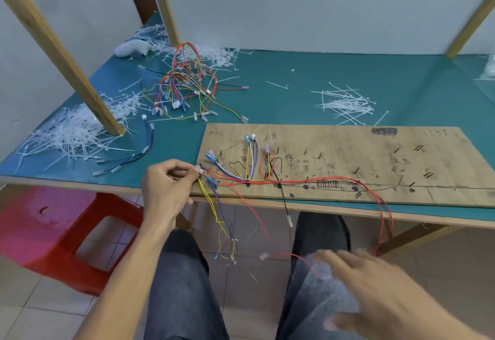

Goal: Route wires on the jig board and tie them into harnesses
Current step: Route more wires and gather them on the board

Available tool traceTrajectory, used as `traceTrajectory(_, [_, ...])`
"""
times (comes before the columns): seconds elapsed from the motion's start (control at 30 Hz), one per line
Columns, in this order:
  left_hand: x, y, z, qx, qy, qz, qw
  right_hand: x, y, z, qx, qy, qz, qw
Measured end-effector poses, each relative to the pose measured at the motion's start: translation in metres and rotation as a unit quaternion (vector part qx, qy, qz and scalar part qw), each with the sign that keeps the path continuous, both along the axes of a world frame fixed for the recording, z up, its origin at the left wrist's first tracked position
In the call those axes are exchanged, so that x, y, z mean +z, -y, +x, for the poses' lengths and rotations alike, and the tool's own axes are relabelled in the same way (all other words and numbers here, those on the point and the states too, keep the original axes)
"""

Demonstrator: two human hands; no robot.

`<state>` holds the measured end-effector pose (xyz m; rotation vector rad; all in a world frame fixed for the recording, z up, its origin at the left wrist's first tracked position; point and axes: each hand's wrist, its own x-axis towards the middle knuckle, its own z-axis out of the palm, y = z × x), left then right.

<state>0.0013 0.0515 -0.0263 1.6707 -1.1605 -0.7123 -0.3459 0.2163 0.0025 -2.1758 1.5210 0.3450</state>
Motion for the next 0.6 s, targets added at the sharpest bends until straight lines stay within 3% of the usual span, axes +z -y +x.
traceTrajectory(0.13, [0.000,0.000,0.000,0.001,-0.003,-0.001,1.000,-0.048,-0.007,0.033,-0.084,0.061,-0.069,0.992])
traceTrajectory(0.43, [0.001,-0.002,-0.001,0.000,0.003,-0.002,1.000,-0.076,0.024,0.121,-0.127,0.392,-0.047,0.910])
traceTrajectory(0.6, [-0.001,-0.001,0.000,-0.003,0.008,-0.006,1.000,-0.063,0.057,0.158,-0.153,0.414,-0.095,0.892])
